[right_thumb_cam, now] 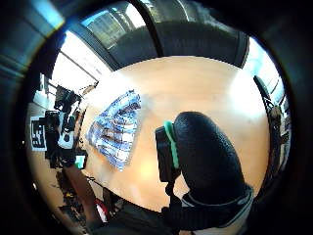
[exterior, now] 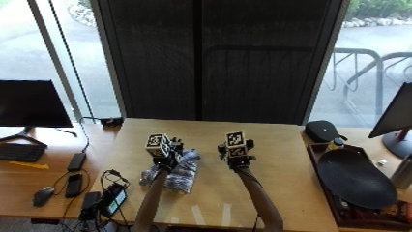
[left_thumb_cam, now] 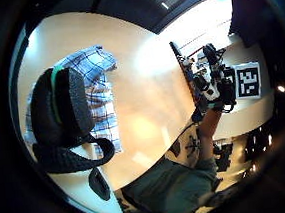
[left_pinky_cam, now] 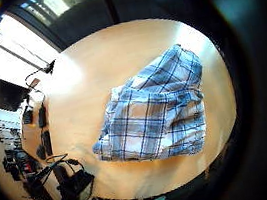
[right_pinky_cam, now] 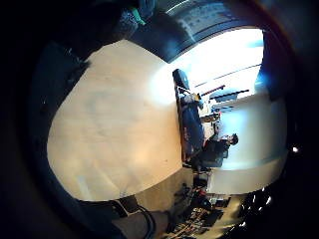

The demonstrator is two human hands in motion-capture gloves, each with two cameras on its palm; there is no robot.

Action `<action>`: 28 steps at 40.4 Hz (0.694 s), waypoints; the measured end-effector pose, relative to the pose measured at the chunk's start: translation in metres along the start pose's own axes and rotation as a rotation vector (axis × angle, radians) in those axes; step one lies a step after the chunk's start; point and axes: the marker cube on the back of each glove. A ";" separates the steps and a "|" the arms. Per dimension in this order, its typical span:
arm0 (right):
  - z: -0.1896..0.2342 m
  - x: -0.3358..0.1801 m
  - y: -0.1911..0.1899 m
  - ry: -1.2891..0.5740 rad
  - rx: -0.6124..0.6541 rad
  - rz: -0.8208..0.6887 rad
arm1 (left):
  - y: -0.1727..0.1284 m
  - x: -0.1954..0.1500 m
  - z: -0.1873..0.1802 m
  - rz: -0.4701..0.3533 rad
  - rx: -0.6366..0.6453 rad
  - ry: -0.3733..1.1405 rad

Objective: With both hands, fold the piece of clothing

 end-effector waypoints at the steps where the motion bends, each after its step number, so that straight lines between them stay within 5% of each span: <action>1: 0.000 -0.001 0.000 0.001 0.004 0.000 | 0.001 -0.001 0.000 -0.011 -0.002 -0.013; 7: -0.004 -0.005 0.003 0.011 0.020 -0.015 | 0.001 -0.013 0.002 -0.077 -0.008 -0.110; 12: -0.005 -0.007 0.005 0.020 0.015 -0.024 | -0.003 -0.005 0.006 0.009 0.025 -0.035; 18: -0.005 -0.007 0.005 0.023 0.021 -0.029 | 0.009 0.002 0.007 -0.049 -0.078 0.016; 28: -0.002 -0.003 0.001 0.023 0.015 -0.029 | 0.000 -0.002 0.007 -0.046 -0.037 -0.037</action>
